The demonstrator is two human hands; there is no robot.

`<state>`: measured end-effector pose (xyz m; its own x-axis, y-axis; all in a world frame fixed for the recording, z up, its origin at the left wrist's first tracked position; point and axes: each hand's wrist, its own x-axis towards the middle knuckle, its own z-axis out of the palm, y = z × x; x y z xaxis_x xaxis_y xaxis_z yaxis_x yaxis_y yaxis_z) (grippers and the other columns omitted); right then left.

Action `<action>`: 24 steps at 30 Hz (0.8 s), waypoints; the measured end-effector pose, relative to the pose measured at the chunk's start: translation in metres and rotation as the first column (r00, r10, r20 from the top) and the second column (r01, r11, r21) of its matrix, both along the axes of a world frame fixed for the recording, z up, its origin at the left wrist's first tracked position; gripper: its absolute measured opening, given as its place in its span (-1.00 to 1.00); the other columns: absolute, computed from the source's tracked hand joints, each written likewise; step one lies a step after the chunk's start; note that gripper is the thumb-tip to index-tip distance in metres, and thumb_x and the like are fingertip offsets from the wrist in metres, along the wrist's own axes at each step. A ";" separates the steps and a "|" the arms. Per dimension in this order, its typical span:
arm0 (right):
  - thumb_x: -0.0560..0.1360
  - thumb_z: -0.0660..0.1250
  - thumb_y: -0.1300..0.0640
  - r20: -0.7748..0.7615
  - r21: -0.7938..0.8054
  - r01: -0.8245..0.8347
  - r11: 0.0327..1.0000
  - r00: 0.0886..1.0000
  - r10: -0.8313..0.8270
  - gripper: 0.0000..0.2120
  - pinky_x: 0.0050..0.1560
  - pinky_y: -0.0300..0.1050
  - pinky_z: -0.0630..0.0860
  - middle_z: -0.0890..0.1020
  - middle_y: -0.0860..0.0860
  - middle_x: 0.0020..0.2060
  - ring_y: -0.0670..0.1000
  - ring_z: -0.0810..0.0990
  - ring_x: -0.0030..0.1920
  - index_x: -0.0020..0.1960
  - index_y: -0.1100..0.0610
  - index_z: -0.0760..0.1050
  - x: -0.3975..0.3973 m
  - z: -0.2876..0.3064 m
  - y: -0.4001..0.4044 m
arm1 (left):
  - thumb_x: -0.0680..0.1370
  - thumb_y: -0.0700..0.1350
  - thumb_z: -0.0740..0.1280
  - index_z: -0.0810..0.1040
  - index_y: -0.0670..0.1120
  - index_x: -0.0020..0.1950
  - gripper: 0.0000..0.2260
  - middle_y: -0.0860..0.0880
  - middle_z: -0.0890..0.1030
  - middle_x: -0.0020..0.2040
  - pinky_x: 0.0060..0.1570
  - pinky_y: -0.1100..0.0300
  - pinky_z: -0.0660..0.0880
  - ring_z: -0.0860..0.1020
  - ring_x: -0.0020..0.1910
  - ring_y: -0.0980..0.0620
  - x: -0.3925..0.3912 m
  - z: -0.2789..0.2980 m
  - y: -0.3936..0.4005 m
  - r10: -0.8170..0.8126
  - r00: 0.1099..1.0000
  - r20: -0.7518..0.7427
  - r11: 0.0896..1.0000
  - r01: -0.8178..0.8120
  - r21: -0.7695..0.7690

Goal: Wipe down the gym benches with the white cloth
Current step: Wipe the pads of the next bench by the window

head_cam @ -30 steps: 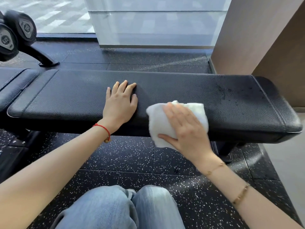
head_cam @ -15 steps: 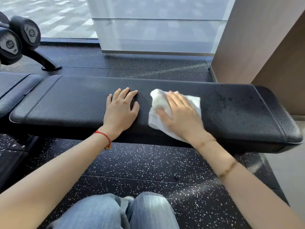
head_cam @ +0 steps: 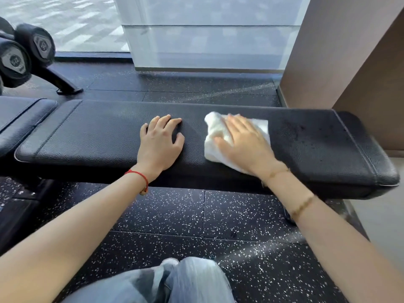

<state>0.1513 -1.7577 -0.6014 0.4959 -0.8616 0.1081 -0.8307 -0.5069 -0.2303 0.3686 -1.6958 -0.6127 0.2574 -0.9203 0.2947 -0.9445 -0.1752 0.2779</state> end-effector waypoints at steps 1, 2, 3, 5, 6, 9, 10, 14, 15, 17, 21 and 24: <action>0.66 -0.03 -0.23 0.000 -0.037 -0.032 0.999 0.999 0.032 -0.36 0.60 -0.05 -0.12 0.14 -0.01 0.60 -0.03 0.01 0.60 0.62 0.09 0.06 -0.010 -0.002 0.015 | 0.60 0.03 0.18 0.40 0.07 0.44 -0.61 0.00 0.38 0.48 0.50 -0.08 0.09 0.23 0.51 -0.04 0.001 -0.001 0.000 -0.002 1.000 0.000 1.000 0.002 0.002; 0.66 -0.01 -0.24 -0.011 -0.068 -0.043 0.997 0.999 0.043 -0.37 0.60 -0.04 -0.09 0.17 -0.01 0.59 -0.03 0.04 0.60 0.61 0.08 0.09 -0.024 -0.003 0.028 | 0.61 0.04 0.18 0.39 0.08 0.45 -0.60 0.00 0.37 0.48 0.50 -0.08 0.09 0.23 0.51 -0.04 0.002 -0.001 0.001 -0.006 1.000 0.003 1.000 0.006 0.005; 0.65 -0.01 -0.24 -0.013 -0.083 -0.037 0.996 0.999 0.036 -0.37 0.59 -0.03 -0.05 0.20 -0.01 0.58 -0.03 0.07 0.59 0.61 0.08 0.11 -0.040 -0.003 0.037 | 0.61 0.05 0.18 0.39 0.08 0.45 -0.60 0.00 0.37 0.49 0.50 -0.07 0.09 0.23 0.51 -0.05 0.003 -0.001 0.001 -0.011 1.000 0.006 1.000 0.011 0.009; 0.64 -0.06 -0.24 -0.006 -0.090 0.040 0.995 0.999 -0.041 -0.37 0.59 -0.02 -0.01 0.24 -0.02 0.56 -0.03 0.12 0.58 0.59 0.08 0.16 -0.072 -0.003 0.040 | 0.61 0.06 0.18 0.38 0.07 0.46 -0.59 0.00 0.37 0.49 0.50 -0.07 0.09 0.23 0.51 -0.05 0.004 -0.001 0.001 -0.018 1.000 0.020 1.000 0.018 0.012; 0.64 -0.05 -0.22 0.009 -0.078 0.113 0.991 0.994 -0.112 -0.39 0.58 -0.03 -0.02 0.25 -0.02 0.56 -0.04 0.12 0.57 0.59 0.07 0.17 -0.084 -0.002 0.036 | 0.61 0.05 0.17 0.38 0.06 0.47 -0.59 -0.01 0.36 0.49 0.50 -0.08 0.09 0.22 0.51 -0.06 0.003 0.000 0.002 -0.018 0.999 0.027 1.000 0.018 0.015; 0.61 0.01 -0.20 0.017 -0.047 0.307 0.950 0.952 -0.307 -0.38 0.56 -0.06 -0.05 0.24 0.03 0.57 0.00 0.11 0.57 0.57 0.10 0.19 -0.091 0.003 0.009 | 0.62 0.03 0.15 0.34 0.02 0.49 -0.57 -0.05 0.33 0.51 0.50 -0.11 0.07 0.20 0.52 -0.09 -0.001 0.001 0.000 -0.016 0.999 0.052 0.999 0.013 0.050; 0.61 0.00 -0.21 0.000 -0.045 0.339 0.940 0.941 -0.339 -0.36 0.57 -0.03 -0.07 0.21 0.06 0.57 0.02 0.09 0.57 0.58 0.11 0.17 -0.083 0.004 -0.003 | 0.62 0.01 0.15 0.34 0.00 0.50 -0.57 -0.06 0.32 0.51 0.50 -0.11 0.08 0.20 0.52 -0.11 -0.002 0.002 -0.001 -0.012 0.998 0.067 0.998 0.007 0.063; 0.63 -0.05 -0.23 -0.018 0.001 0.310 0.951 0.950 -0.310 -0.34 0.58 0.02 -0.12 0.12 0.07 0.60 0.06 0.02 0.59 0.60 0.12 0.06 -0.039 0.004 -0.028 | 0.58 -0.12 0.15 0.37 -0.05 0.47 -0.57 -0.04 0.38 0.46 0.46 -0.15 0.13 0.25 0.48 -0.10 -0.014 0.011 -0.007 -0.054 0.995 0.086 0.996 0.048 0.072; 0.63 -0.06 -0.23 -0.022 0.003 0.283 0.959 0.959 -0.283 -0.35 0.58 0.01 -0.13 0.12 0.06 0.60 0.05 0.02 0.59 0.61 0.11 0.05 -0.031 0.003 -0.027 | 0.57 -0.13 0.15 0.38 -0.05 0.46 -0.56 -0.03 0.40 0.44 0.45 -0.17 0.13 0.27 0.47 -0.09 -0.021 0.015 -0.011 -0.087 0.993 0.081 0.995 0.083 0.054; 0.65 -0.08 -0.21 -0.037 -0.009 0.229 0.973 0.973 -0.230 -0.36 0.59 -0.02 -0.14 0.11 0.04 0.60 0.02 -0.01 0.60 0.61 0.13 0.04 -0.024 0.000 -0.016 | 0.57 -0.13 0.14 0.37 -0.06 0.46 -0.56 -0.02 0.42 0.43 0.46 -0.20 0.12 0.28 0.46 -0.08 -0.040 0.021 -0.021 -0.138 0.989 0.053 0.990 0.136 0.041; 0.68 -0.10 -0.14 -0.048 -0.111 0.237 0.965 0.969 -0.243 -0.41 0.59 -0.05 -0.10 0.20 0.08 0.58 0.04 0.08 0.59 0.58 0.19 0.18 -0.047 -0.009 0.019 | 0.61 -0.08 0.09 0.23 -0.06 0.54 -0.53 -0.05 0.28 0.52 0.50 -0.28 0.01 0.17 0.53 -0.05 -0.087 0.018 -0.037 -0.198 0.980 0.029 0.977 0.195 0.085; 0.70 -0.13 0.00 -0.300 -0.219 0.212 0.952 0.914 -0.272 -0.48 0.54 0.15 0.11 0.30 0.29 0.49 0.25 0.20 0.54 0.42 0.22 0.42 -0.091 -0.007 0.037 | 0.62 -0.04 0.07 0.18 -0.05 0.56 -0.52 -0.08 0.21 0.56 0.49 -0.30 -0.05 0.10 0.56 -0.07 -0.115 0.015 -0.047 -0.222 0.975 0.010 0.968 0.219 0.122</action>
